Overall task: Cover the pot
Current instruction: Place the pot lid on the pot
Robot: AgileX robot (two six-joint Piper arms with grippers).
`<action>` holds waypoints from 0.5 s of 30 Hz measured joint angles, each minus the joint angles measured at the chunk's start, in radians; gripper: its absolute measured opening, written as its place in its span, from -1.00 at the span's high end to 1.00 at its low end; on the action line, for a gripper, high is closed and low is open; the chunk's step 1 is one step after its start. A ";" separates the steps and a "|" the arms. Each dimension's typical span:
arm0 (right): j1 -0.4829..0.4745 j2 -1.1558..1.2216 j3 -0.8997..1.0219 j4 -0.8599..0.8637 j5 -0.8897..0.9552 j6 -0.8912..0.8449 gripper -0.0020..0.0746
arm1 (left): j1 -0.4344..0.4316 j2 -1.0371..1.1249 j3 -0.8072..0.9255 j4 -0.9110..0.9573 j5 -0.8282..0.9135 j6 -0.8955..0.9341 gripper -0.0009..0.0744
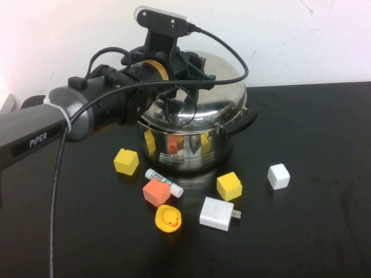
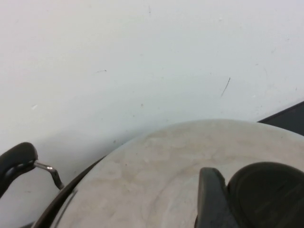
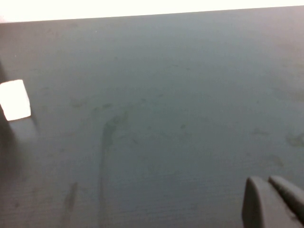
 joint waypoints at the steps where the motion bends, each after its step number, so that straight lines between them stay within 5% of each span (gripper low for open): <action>1: 0.000 0.000 0.000 0.000 0.000 0.000 0.95 | 0.000 0.000 0.000 0.000 -0.003 0.000 0.11; 15: 0.000 0.000 0.000 0.000 0.000 0.000 0.95 | 0.045 0.017 -0.002 -0.059 -0.014 -0.014 0.11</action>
